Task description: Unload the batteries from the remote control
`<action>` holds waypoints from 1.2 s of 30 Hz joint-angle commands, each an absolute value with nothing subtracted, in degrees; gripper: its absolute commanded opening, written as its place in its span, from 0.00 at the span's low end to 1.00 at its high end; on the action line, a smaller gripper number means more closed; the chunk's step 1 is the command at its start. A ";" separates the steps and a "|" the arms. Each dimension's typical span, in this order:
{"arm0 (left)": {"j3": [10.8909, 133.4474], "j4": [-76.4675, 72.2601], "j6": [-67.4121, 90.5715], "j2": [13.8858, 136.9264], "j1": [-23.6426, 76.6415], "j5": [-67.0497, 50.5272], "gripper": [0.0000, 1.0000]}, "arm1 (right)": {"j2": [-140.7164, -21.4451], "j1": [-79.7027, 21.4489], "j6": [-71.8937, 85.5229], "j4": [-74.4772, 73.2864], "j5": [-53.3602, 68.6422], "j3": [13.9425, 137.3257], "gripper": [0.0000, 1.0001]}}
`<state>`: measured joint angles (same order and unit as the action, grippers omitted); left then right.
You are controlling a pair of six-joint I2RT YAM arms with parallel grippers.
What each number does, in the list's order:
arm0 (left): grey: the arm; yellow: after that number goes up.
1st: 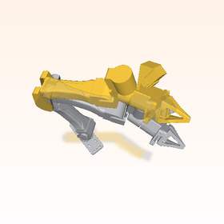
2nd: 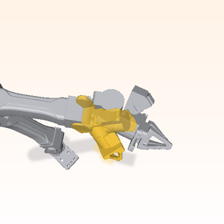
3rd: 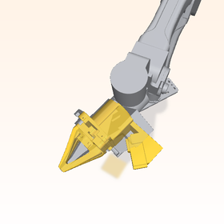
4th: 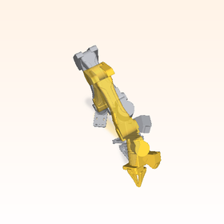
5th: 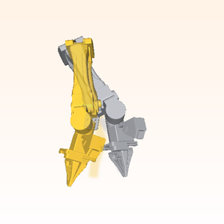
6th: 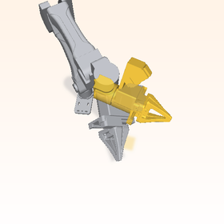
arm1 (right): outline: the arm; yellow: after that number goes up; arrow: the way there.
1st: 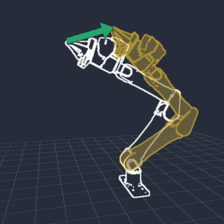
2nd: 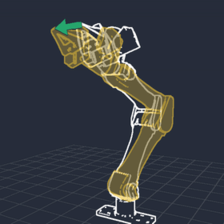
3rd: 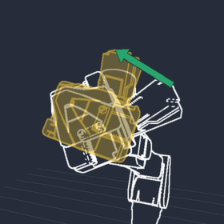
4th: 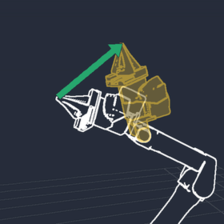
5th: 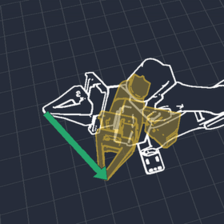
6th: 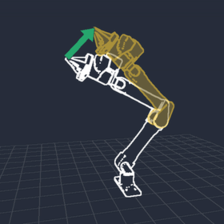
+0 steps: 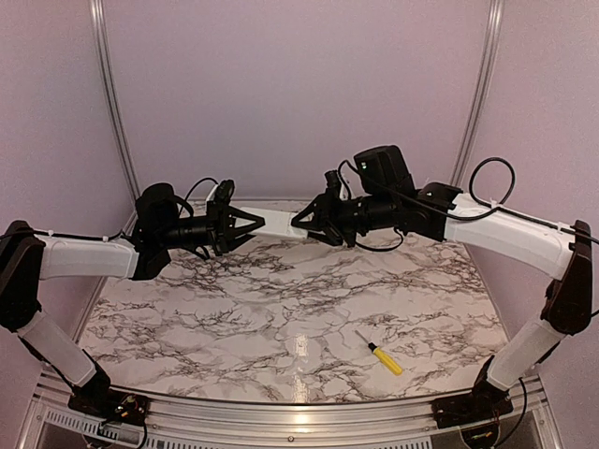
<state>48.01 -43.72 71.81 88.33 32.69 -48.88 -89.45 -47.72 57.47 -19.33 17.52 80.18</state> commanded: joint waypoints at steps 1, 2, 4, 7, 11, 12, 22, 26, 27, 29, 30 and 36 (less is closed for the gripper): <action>49.57 -38.08 68.34 87.98 32.70 -50.28 0.00 | -88.63 -47.99 57.54 -18.25 16.70 80.95 0.31; 49.77 -37.42 67.81 87.91 32.63 -50.22 0.00 | -88.53 -47.99 57.49 -18.53 16.66 80.98 0.31; 50.15 -36.70 67.17 87.83 32.61 -50.22 0.00 | -88.15 -47.97 57.15 -19.18 16.43 80.95 0.31; 50.43 -35.95 66.74 87.78 32.61 -49.92 0.00 | -87.80 -47.99 56.54 -20.13 16.01 80.93 0.31; 50.86 -34.90 65.95 87.80 32.61 -49.66 0.00 | -87.53 -47.94 56.13 -21.20 15.74 80.70 0.32; 51.03 -34.38 65.56 87.76 32.61 -49.59 0.00 | -87.46 -47.98 55.99 -21.46 15.73 80.71 0.33; 51.93 -32.06 64.04 88.64 32.68 -49.42 0.00 | -89.37 -47.99 55.30 -20.09 17.24 81.18 0.47; 51.94 -31.88 63.98 88.77 32.70 -49.11 0.00 | -90.53 -47.99 55.22 -20.29 17.58 81.58 0.46; 51.90 -31.87 63.94 88.82 32.70 -49.09 0.00 | -90.88 -47.99 55.07 -20.71 17.50 81.85 0.46; 51.86 -31.84 63.96 88.86 32.78 -48.93 0.00 | -91.71 -47.99 54.66 -21.81 17.49 82.56 0.43; 51.86 -31.74 63.83 88.78 32.78 -48.94 0.00 | -92.20 -47.96 54.44 -22.54 17.49 83.13 0.43; 52.56 -25.99 60.37 87.78 32.78 -47.07 0.00 | -94.12 -47.99 53.62 -27.23 16.23 85.95 0.39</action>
